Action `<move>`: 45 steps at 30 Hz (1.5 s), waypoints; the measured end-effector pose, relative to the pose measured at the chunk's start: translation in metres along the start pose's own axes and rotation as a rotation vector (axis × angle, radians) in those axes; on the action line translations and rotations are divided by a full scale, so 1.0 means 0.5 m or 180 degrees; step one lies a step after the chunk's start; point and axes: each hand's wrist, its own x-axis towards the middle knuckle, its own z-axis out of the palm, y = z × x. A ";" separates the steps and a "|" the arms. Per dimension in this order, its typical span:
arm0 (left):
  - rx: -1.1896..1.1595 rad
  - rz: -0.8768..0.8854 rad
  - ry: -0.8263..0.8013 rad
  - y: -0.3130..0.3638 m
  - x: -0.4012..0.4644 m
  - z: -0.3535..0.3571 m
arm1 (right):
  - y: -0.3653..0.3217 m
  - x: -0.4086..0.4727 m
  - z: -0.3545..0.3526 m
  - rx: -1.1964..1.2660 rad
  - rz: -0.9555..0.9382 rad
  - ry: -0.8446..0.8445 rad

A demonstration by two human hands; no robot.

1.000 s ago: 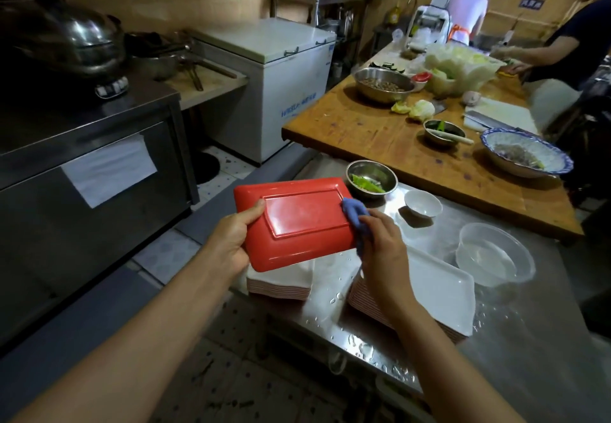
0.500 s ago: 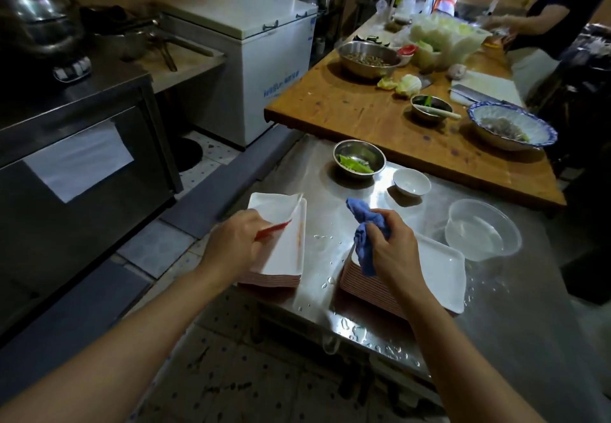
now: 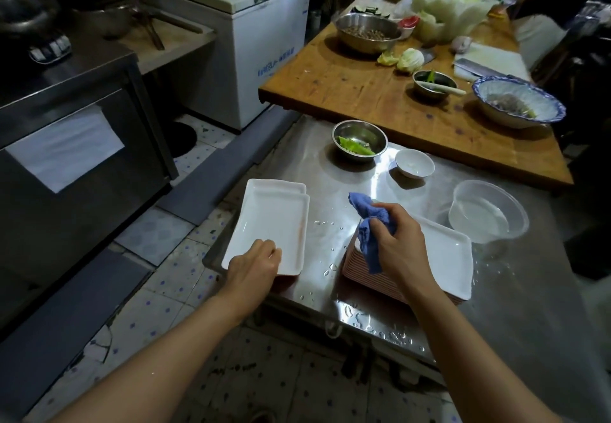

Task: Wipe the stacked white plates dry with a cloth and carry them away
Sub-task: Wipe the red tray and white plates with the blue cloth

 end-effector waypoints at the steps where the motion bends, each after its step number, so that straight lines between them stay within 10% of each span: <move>1: 0.0014 -0.0025 -0.0067 -0.002 0.001 0.007 | 0.002 0.000 -0.002 -0.0020 0.0011 0.0001; 15: -0.0095 -0.0518 -0.0990 -0.013 0.067 0.065 | 0.047 -0.002 -0.053 0.0000 0.0315 0.0381; 28: -0.2031 -0.0842 -0.0775 0.170 0.230 0.033 | 0.138 0.012 -0.107 -0.0490 0.0638 0.1068; 45: -0.2549 -0.0809 -0.0998 0.176 0.268 0.052 | 0.221 0.069 -0.122 -0.2026 0.0921 0.0783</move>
